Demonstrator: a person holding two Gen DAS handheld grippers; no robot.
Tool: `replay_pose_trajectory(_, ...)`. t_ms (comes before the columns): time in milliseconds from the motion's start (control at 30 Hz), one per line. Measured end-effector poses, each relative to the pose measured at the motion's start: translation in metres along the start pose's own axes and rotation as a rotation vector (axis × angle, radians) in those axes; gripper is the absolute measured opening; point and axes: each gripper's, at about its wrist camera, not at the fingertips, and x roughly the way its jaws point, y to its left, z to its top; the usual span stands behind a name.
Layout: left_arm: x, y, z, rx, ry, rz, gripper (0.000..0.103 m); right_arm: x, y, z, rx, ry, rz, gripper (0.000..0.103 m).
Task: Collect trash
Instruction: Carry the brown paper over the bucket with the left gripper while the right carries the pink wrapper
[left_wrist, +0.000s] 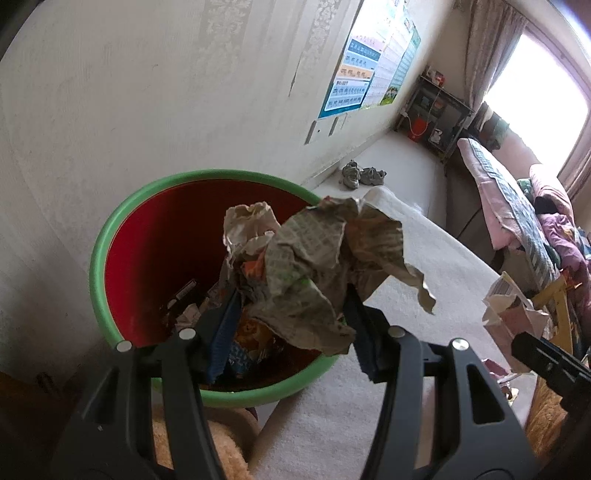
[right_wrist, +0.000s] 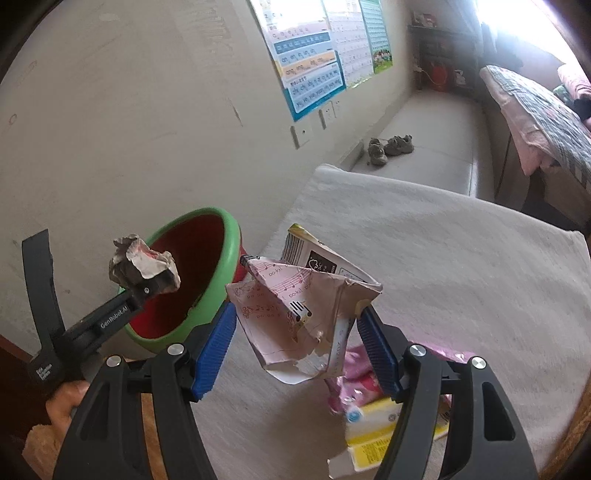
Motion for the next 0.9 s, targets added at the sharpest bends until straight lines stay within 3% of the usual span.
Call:
replay_pose_trajectory(333,0.004,0.011,0.009,-0.021,-0.029,0.005,0.052,0.009,0.023,0.015,-0.076,-0.009,-0.009,0.066)
replay_pose_trajectory(433,0.013,0.014,0.01,-0.039,-0.005,0.005,0.052,0.015,0.033,0.02,-0.1,-0.008,-0.002,0.066)
replay_pose_trajectory(733,0.005,0.024,0.002,-0.069,-0.038,0.122,0.052,0.032,0.065,0.038,-0.158,-0.012,0.037,0.066)
replay_pose_trajectory(900,0.007,0.038,0.004,-0.142,-0.013,0.131,0.053,0.046,0.082,0.044,-0.2,0.004,0.043,0.066)
